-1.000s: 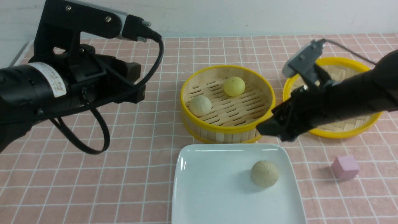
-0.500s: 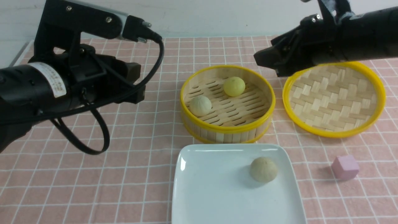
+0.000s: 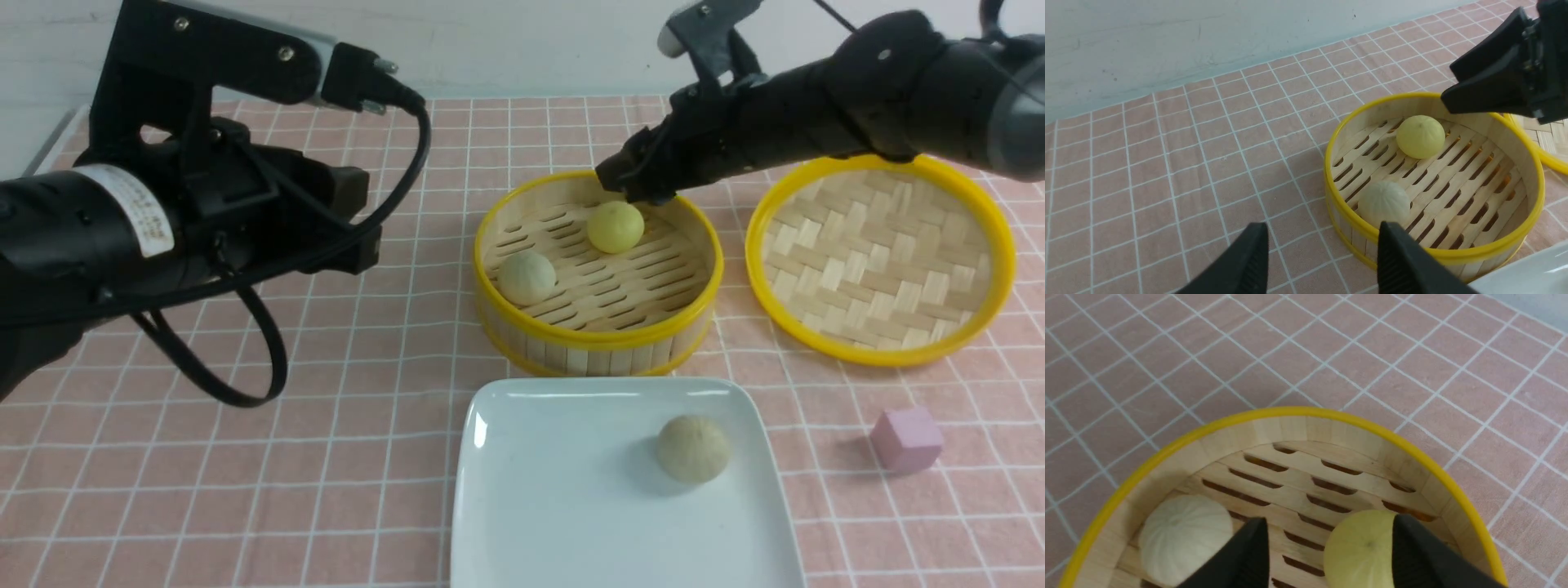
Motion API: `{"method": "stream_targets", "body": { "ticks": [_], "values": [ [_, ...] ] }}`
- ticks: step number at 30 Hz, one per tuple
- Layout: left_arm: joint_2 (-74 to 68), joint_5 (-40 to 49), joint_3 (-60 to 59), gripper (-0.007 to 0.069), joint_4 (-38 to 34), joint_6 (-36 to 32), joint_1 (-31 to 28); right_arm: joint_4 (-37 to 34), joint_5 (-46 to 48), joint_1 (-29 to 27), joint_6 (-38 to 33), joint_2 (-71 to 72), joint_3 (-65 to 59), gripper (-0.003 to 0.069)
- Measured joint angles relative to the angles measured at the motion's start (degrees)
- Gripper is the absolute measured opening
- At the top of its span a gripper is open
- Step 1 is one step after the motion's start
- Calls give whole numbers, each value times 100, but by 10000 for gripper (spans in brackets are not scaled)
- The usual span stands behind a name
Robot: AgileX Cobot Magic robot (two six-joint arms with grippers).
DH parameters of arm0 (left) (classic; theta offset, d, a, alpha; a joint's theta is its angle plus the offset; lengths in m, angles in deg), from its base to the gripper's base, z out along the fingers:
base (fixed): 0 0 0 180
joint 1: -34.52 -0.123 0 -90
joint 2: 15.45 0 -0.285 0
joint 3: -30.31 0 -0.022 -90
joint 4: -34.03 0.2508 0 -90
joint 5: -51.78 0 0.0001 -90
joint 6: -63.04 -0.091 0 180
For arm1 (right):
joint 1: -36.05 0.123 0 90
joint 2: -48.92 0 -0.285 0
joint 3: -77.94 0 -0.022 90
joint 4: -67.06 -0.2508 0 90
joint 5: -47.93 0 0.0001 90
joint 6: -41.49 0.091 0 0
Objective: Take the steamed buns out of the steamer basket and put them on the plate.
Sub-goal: Use the right arm to grab the steamed stuffed bun that is closest to it
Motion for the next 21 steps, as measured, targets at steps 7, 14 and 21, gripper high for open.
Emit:
{"method": "stream_targets", "body": {
  "ticks": [7,14,21],
  "values": [
    [0,1,0,386,6,0,0,0,-485,0,-83,-584,99,411],
    [0,6,0,386,10,0,0,0,-717,0,-150,-839,111,409],
    [0,6,0,386,10,0,0,-6,-846,0,-154,-926,111,390]
  ]
}}
